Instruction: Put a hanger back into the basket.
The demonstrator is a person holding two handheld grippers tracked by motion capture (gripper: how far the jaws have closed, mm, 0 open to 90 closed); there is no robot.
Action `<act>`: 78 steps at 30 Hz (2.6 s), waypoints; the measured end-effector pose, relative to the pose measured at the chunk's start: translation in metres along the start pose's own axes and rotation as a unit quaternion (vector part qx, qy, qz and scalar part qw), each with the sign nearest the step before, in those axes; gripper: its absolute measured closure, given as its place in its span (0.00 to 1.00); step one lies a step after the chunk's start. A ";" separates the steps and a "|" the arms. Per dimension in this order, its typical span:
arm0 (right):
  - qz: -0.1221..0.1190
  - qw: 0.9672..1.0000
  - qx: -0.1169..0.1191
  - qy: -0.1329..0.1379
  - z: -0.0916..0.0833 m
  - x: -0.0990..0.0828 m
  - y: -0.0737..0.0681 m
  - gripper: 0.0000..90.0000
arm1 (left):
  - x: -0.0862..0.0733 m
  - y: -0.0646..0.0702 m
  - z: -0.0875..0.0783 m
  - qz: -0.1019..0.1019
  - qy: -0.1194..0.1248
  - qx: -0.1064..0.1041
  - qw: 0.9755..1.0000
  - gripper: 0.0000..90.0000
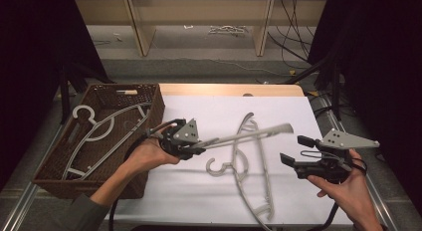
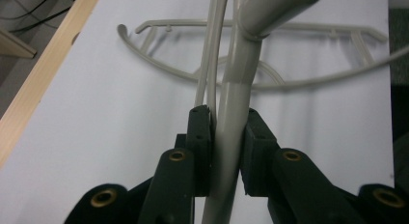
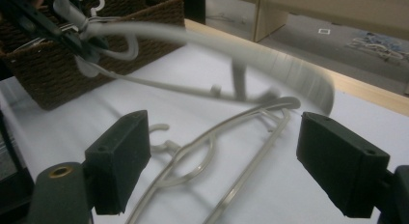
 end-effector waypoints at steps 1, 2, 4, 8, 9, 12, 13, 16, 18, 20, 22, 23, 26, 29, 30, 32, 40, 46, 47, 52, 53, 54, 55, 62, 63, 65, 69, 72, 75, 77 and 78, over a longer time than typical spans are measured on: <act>-0.001 1.000 -0.003 0.005 0.001 -0.001 -0.001 0.23 | 0.001 -0.003 -0.003 -0.013 0.003 -0.004 1.000 0.86; 0.000 1.000 -0.005 0.006 0.003 -0.002 -0.003 0.23 | 0.003 -0.007 -0.008 -0.024 0.009 -0.004 1.000 0.86; -0.005 1.000 -0.014 0.010 0.008 -0.007 -0.007 0.23 | 0.005 -0.012 -0.015 -0.065 0.017 -0.013 0.998 0.87; 0.000 1.000 -0.009 0.013 0.021 -0.021 -0.013 0.24 | 0.008 -0.015 -0.025 -0.069 0.020 -0.006 0.997 0.88; 0.004 1.000 -0.004 0.007 0.025 -0.025 -0.013 0.24 | 0.008 -0.016 -0.026 -0.066 0.017 -0.007 0.998 0.88; 0.007 1.000 0.002 -0.012 0.034 -0.035 -0.015 0.24 | 0.010 -0.018 -0.028 -0.078 0.017 -0.012 0.997 0.88; 0.009 1.000 0.005 -0.016 0.037 -0.037 -0.015 0.24 | 0.010 -0.020 -0.030 -0.077 0.015 -0.012 0.997 0.88; 0.011 1.000 0.009 -0.026 0.043 -0.043 -0.017 0.24 | 0.010 -0.026 -0.036 -0.090 0.020 -0.008 0.996 0.88; 0.013 0.999 0.011 -0.027 0.044 -0.044 -0.018 0.25 | 0.011 -0.031 -0.040 -0.095 0.029 -0.007 0.995 0.88; 0.012 0.999 0.017 -0.030 0.048 -0.049 -0.021 0.25 | 0.011 -0.034 -0.048 -0.118 0.030 -0.010 0.993 0.88; 0.013 0.999 0.019 -0.033 0.050 -0.051 -0.022 0.25 | 0.013 -0.039 -0.057 -0.121 0.038 -0.001 0.992 0.88; 0.012 0.999 0.021 -0.036 0.051 -0.052 -0.022 0.25 | 0.014 -0.043 -0.062 -0.116 0.044 0.008 0.992 0.88; 0.016 0.999 0.023 -0.041 0.055 -0.056 -0.023 0.25 | 0.014 -0.051 -0.076 -0.119 0.046 0.026 0.991 0.88; 0.016 0.998 0.023 -0.049 0.056 -0.057 -0.024 0.25 | 0.010 -0.062 -0.089 -0.122 0.051 0.041 0.990 0.88; 0.016 0.999 0.025 -0.044 0.058 -0.058 -0.024 0.25 | 0.009 -0.063 -0.091 -0.131 0.055 0.044 0.989 0.88; 0.013 0.999 0.028 -0.044 0.058 -0.058 -0.024 0.25 | 0.002 -0.069 -0.097 -0.148 0.057 0.054 0.986 0.88; 0.016 0.998 0.032 -0.049 0.060 -0.061 -0.024 0.25 | -0.032 -0.091 -0.117 -0.167 0.041 0.087 0.981 0.88; 0.014 0.998 0.033 -0.049 0.062 -0.061 -0.024 0.25 | -0.064 -0.103 -0.128 -0.184 0.024 0.116 0.976 0.88; 0.014 0.998 0.027 -0.054 0.061 -0.061 -0.024 0.25 | -0.072 -0.106 -0.130 -0.189 0.019 0.123 0.974 0.88; 0.012 0.999 0.025 -0.045 0.062 -0.061 -0.024 0.25 | -0.093 -0.113 -0.134 -0.198 0.013 0.140 0.970 0.88; 0.013 0.999 0.024 -0.047 0.061 -0.061 -0.025 0.25 | -0.097 -0.115 -0.134 -0.200 0.012 0.142 0.969 0.88; 0.013 0.999 0.025 -0.045 0.061 -0.061 -0.025 0.25 | -0.101 -0.116 -0.135 -0.203 0.012 0.142 0.969 0.88; 0.012 0.999 0.026 -0.038 0.062 -0.061 -0.025 0.25 | -0.104 -0.118 -0.136 -0.204 0.011 0.147 0.968 0.88; 0.013 0.999 0.029 -0.042 0.065 -0.063 -0.024 0.24 | -0.127 -0.127 -0.141 -0.215 0.013 0.162 0.963 0.88; 0.014 0.999 0.029 -0.042 0.065 -0.063 -0.025 0.24 | -0.129 -0.127 -0.142 -0.220 0.013 0.167 0.961 0.88; 0.012 0.998 0.032 -0.046 0.065 -0.064 -0.024 0.24 | -0.136 -0.130 -0.144 -0.218 0.011 0.173 0.960 0.88; 0.011 0.998 0.034 -0.047 0.066 -0.064 -0.024 0.24 | -0.148 -0.134 -0.147 -0.222 0.006 0.184 0.957 0.88; 0.011 0.998 0.035 -0.047 0.066 -0.065 -0.024 0.24 | -0.157 -0.134 -0.149 -0.220 -0.008 0.197 0.955 0.88; 0.010 0.998 0.034 -0.047 0.067 -0.065 -0.024 0.24 | -0.167 -0.136 -0.153 -0.229 -0.009 0.200 0.953 0.88; 0.012 0.998 0.035 -0.048 0.067 -0.066 -0.025 0.24 | -0.175 -0.137 -0.156 -0.236 -0.017 0.210 0.949 0.88; 0.012 0.998 0.035 -0.048 0.067 -0.066 -0.025 0.24 | -0.175 -0.137 -0.156 -0.236 -0.017 0.210 0.949 0.88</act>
Point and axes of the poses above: each handheld gripper's, and its own axes: z roughly forward along the jaws, x roughly out of its top, y roughly to its right, the point moved 2 cm from there along z, roughly forward along the jaws, and after that the axes turned 10 degrees about x, right-handed, at the moved point
